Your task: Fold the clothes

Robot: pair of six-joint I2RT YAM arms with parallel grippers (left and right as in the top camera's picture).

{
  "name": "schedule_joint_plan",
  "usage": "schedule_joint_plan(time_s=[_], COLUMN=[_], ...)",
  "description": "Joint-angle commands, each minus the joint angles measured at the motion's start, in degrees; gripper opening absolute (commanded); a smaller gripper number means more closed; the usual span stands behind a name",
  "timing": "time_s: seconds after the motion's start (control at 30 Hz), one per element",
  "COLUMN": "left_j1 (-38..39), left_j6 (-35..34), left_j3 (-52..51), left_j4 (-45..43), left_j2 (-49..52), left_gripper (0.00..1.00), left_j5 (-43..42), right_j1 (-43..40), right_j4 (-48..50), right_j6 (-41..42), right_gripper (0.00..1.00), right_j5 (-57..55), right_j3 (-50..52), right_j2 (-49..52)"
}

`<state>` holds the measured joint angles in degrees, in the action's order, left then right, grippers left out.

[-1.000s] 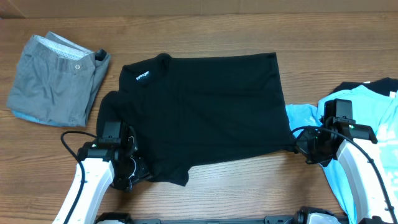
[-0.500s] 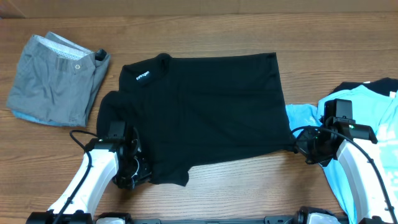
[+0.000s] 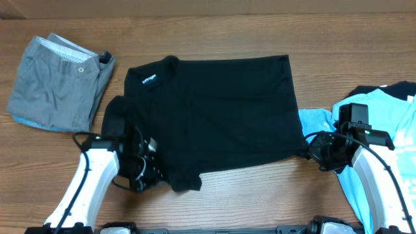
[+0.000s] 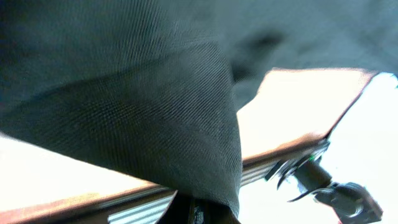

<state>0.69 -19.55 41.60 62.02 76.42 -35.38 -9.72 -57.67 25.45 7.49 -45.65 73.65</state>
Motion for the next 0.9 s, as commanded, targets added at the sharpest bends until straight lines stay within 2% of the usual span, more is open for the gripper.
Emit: schedule_joint_plan(time_s=[0.0, 0.27, 0.57, 0.73, 0.87], left_j1=[-2.69, -6.03, -9.16, -9.40, -9.25], left_j6=[-2.27, -7.37, -8.96, -4.74, 0.50], left_j3=[2.34, 2.34, 2.38, 2.38, 2.40], left_j4=[-2.27, -14.32, -15.54, -12.57, -10.97], left_j2=[0.28, 0.28, 0.28, 0.28, 0.26], left_gripper=[0.04, 0.04, 0.04, 0.06, 0.19], left_j5=[0.81, 1.84, -6.38, -0.22, -1.27], right_j1=[-0.26, -0.26, -0.26, -0.26, -0.26], right_j4=[0.74, 5.03, 5.22, 4.74, 4.48], right_j6=[-0.44, -0.39, -0.20, -0.20, -0.22], right_gripper=[0.06, 0.05, 0.04, 0.04, 0.04], right_j5=[1.22, 3.19, 3.15, 3.15, 3.15], right_j3=[-1.03, -1.03, -1.03, -1.03, -1.03], right_j2=[-0.79, -0.79, -0.79, -0.79, -0.79])
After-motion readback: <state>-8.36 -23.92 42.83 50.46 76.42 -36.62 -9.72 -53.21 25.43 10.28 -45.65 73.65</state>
